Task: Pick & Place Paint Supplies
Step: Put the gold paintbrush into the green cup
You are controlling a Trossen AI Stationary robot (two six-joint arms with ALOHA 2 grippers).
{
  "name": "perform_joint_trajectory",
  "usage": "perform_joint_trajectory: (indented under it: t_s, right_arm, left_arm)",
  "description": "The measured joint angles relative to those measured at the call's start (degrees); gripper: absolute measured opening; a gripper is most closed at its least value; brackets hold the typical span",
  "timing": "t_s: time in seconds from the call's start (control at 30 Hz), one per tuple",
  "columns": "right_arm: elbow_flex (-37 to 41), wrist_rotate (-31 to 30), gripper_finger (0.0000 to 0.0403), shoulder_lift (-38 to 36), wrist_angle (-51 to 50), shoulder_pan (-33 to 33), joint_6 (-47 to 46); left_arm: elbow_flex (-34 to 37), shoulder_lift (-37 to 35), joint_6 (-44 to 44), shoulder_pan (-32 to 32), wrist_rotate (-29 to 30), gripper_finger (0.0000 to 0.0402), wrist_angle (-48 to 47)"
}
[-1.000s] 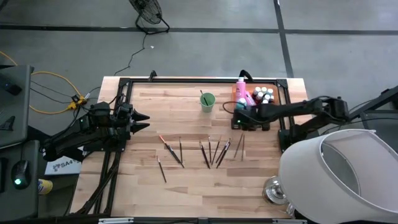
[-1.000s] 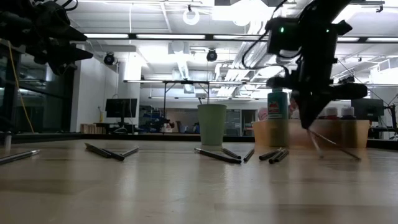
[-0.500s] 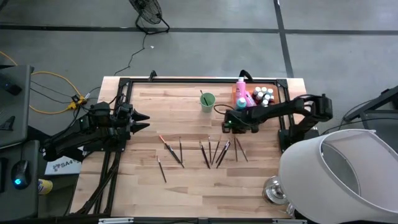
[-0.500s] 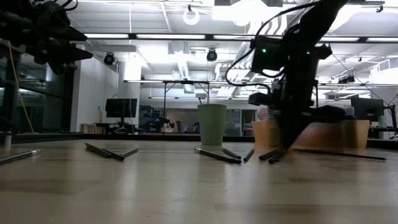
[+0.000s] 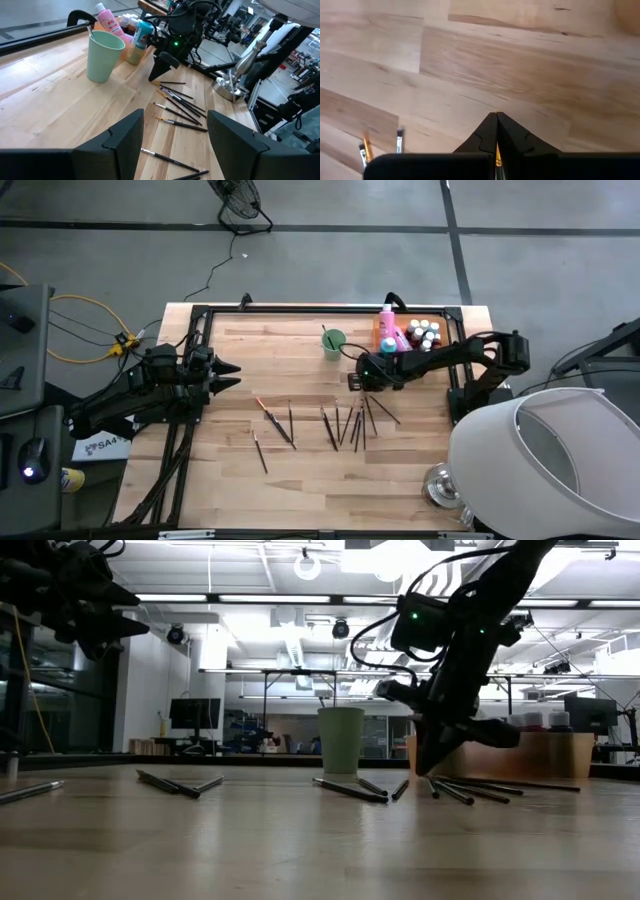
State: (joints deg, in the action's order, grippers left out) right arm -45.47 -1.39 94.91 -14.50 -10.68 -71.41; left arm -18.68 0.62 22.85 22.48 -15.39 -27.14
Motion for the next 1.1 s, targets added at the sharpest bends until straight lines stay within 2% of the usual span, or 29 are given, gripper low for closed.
perform_joint_trajectory:
  t_s: [0.3, 0.53, 0.7, 1.1]
  right_arm:
    - [0.00, 0.06, 0.0010, -0.02, -0.22, 0.00, 3.10]
    - [0.00, 0.57, 0.0077, -0.04, -0.29, -0.02, 4.55]
    - [0.00, 3.14, 0.0115, -0.09, -0.22, -0.84, 5.81]
    - [0.00, 6.86, 0.0112, -1.93, -5.51, -4.49, 12.64]
  left_arm:
    - [0.00, 0.00, 0.00, 0.02, -0.01, 0.0214, -0.01]
    - [0.00, 0.00, -0.02, 0.01, 0.01, 0.0214, -0.01]
    - [0.00, 0.00, -0.02, 0.01, -0.01, 0.0214, -0.01]
    - [0.00, 0.00, -0.02, 0.01, -0.01, 0.0214, 0.01]
